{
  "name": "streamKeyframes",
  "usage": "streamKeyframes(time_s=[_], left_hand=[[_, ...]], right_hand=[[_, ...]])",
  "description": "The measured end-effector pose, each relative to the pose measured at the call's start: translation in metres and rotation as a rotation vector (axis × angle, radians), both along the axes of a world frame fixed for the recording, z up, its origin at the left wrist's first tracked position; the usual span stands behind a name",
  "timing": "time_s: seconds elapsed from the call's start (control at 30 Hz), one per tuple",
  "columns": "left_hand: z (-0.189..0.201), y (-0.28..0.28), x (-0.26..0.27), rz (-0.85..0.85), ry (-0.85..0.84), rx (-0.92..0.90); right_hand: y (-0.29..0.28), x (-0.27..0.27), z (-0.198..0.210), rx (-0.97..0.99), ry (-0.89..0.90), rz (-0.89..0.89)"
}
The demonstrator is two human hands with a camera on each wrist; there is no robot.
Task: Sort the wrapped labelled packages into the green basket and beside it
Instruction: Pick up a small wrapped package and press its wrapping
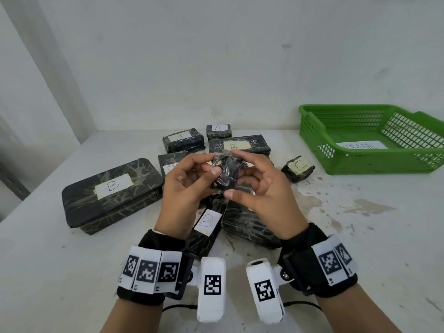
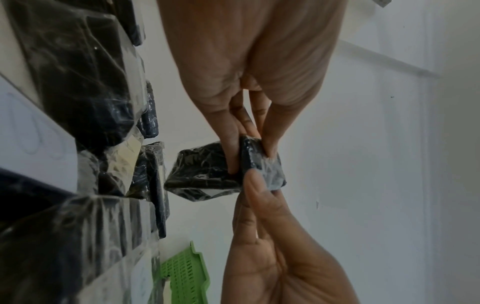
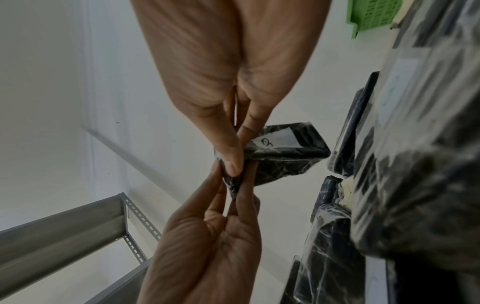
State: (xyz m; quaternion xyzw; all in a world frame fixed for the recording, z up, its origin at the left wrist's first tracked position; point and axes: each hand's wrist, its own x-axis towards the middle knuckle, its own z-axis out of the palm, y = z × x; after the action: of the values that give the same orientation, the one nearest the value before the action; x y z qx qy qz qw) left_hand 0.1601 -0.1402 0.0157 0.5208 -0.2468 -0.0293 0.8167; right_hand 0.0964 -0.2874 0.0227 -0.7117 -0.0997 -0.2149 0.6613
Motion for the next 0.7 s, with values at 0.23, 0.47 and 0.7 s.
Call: streamKeyframes(time_s=[0.23, 0.47, 0.7], left_hand=[[0.006, -0.006, -0.004, -0.025, 0.109, -0.121], [0.025, -0.013, -0.013, -0.113, 0.221, -0.252], [0.05, -0.025, -0.026, -0.207, 0.214, -0.178]], right_hand=[[-0.021, -0.004, 0.015, -0.051, 0.197, -0.201], [-0.038, 0.003, 0.02, 0.423, 0.297, -0.084], [-0.073, -0.017, 0.036, 0.529, 0.299, 0.008]])
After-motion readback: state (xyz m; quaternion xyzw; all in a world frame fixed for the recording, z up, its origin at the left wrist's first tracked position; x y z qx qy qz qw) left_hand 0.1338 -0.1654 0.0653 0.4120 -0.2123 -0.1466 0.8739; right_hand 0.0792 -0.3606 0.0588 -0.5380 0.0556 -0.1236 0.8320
